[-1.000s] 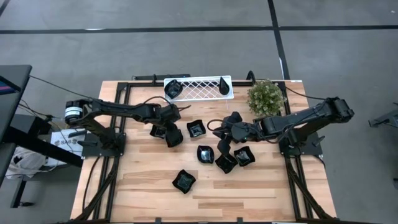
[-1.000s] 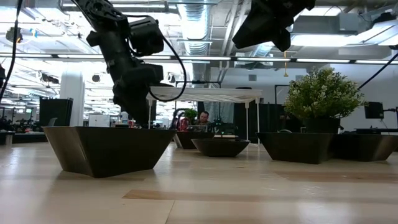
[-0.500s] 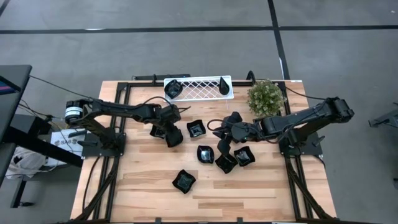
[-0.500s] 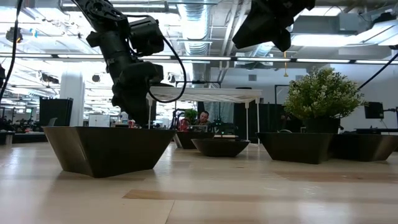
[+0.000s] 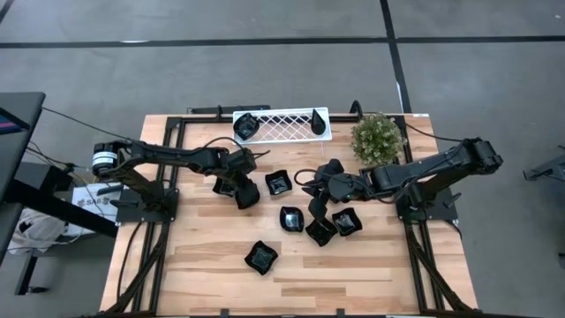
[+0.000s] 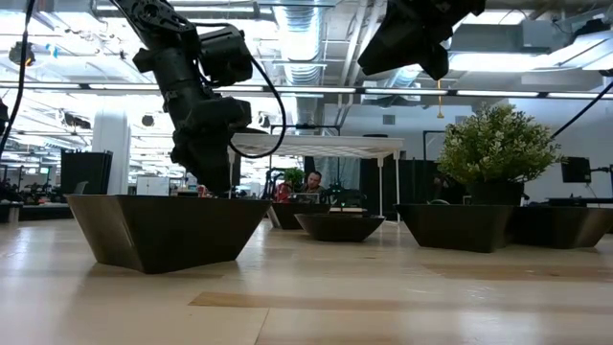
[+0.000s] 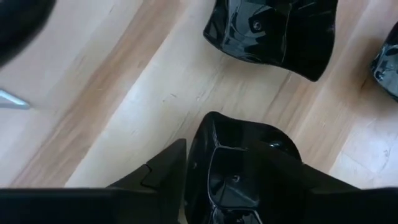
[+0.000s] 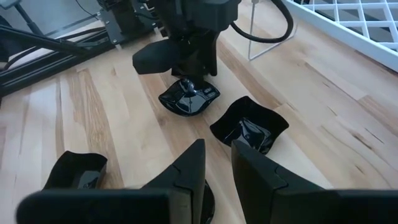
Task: Pick & Place Mini shaped plates
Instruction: Stack the black leaf shaped plate on top of the black leaf shaped plate on the shelf
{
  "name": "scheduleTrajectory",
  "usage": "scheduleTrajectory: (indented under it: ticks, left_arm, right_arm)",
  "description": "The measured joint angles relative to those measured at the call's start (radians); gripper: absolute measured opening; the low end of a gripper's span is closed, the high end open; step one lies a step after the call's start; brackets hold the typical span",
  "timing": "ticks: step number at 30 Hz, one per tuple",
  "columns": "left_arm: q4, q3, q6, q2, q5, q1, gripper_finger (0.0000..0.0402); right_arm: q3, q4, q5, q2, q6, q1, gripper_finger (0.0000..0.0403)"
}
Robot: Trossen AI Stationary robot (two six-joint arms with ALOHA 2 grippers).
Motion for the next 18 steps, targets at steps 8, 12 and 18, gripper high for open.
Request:
scheduleTrajectory:
  ticks: [8, 12, 18]
  left_arm:
    - [0.037, -0.048, -0.001, 0.0, -0.058, -0.021, 0.0177]
    - [0.069, -0.059, 0.0, 0.0, -0.068, -0.035, 0.0177]
    - [0.084, -0.085, 0.012, 0.0, -0.068, -0.045, 0.0177]
  right_arm:
    - [0.0, 0.001, -0.001, 0.0, 0.008, 0.0, 0.0074]
    - [0.0, 0.001, -0.001, 0.0, 0.008, 0.0, 0.0074]
    - [0.0, 0.001, -0.001, 0.0, 0.008, 0.0, 0.0074]
